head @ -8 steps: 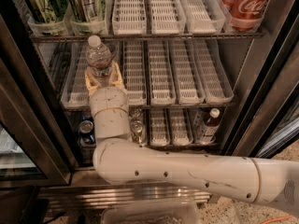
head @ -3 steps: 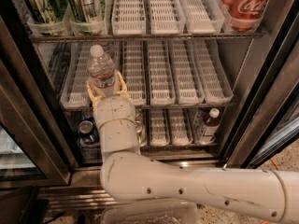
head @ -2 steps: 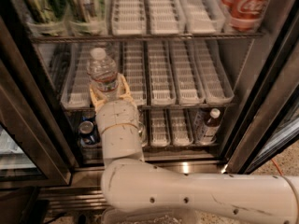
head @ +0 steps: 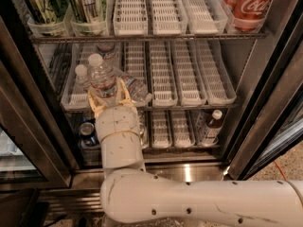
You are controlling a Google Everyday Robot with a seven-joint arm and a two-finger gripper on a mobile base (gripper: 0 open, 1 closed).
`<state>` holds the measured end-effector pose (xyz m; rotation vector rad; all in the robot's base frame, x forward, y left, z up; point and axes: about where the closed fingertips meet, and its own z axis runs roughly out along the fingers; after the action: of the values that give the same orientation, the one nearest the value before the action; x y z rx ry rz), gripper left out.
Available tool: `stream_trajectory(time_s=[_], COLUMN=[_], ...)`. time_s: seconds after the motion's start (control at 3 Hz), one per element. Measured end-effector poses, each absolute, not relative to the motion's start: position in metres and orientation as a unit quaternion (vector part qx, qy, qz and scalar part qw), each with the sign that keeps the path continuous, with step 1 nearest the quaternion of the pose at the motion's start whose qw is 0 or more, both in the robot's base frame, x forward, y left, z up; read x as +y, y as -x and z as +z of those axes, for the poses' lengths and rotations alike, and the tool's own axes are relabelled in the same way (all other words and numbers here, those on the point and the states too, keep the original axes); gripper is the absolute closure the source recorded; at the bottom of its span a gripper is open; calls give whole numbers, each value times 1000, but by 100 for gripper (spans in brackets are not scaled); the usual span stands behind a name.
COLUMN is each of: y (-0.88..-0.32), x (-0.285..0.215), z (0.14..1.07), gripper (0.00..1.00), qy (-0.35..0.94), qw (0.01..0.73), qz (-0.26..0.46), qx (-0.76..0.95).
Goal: Pick water bottle from middle shelf of fridge
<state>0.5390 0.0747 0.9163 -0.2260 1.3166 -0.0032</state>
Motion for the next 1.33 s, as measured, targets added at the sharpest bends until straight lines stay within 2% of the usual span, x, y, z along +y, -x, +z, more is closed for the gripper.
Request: stream_trajectory(time_s=[0.67,1.33], y=[-530,-454], x=[62,32], z=[908,887], gripper=[100,100], qy=[100,120], qw=[777,745], qz=[-11,-26], qx=[621,656])
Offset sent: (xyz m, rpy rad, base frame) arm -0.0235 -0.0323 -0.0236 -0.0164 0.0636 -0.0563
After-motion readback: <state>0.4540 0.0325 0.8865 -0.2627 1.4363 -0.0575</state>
